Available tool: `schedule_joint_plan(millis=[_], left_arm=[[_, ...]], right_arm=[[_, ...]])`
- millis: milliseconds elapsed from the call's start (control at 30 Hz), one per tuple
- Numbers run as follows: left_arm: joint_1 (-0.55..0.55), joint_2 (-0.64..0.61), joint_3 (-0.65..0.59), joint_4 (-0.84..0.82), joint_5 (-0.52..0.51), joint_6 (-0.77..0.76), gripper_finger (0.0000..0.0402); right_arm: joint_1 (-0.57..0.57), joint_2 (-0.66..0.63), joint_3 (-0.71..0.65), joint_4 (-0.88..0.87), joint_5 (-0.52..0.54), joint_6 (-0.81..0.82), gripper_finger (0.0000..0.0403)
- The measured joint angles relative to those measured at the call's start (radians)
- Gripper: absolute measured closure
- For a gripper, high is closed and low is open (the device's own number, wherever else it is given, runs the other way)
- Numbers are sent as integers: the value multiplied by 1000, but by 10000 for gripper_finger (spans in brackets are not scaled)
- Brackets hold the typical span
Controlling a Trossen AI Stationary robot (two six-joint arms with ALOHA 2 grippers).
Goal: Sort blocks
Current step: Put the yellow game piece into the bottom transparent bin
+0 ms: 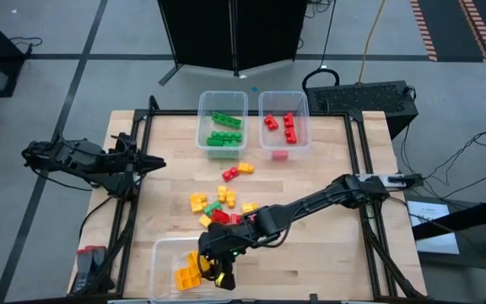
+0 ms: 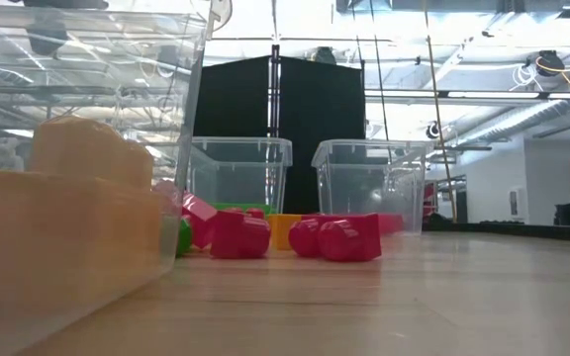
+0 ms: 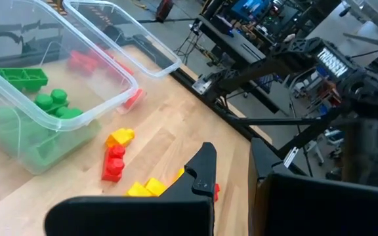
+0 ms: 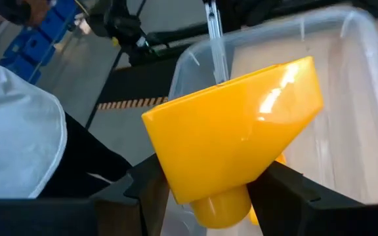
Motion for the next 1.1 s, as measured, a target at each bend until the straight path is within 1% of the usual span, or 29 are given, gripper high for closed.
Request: schedule_joint_plan(millis=[100, 267, 500, 633, 767, 900, 1000, 1100], left_arm=[[0, 0, 0, -7, 0, 0, 401], [0, 0, 0, -23, 0, 1, 401], [0, 0, 0, -23, 0, -4, 401], [0, 0, 0, -23, 0, -6, 401], [0, 0, 0, -23, 0, -6, 401], [0, 0, 0, -24, 0, -6, 401], [0, 0, 0, -38, 0, -6, 401], [0, 0, 0, -49, 0, -6, 401]], right_arm=[[-3, -20, 1, -30, 3, -5, 221], [-8, -18, 0, -64, 0, -28, 221], [-10, -18, 0, -89, 12, -112, 220], [-10, -18, 0, -116, 36, -171, 217], [-9, -18, 0, -134, 65, -241, 196], [-9, -18, 0, -134, 95, -247, 159], [-19, -22, 0, -147, 95, -214, 133], [-46, -53, 0, -244, 109, -157, 119]])
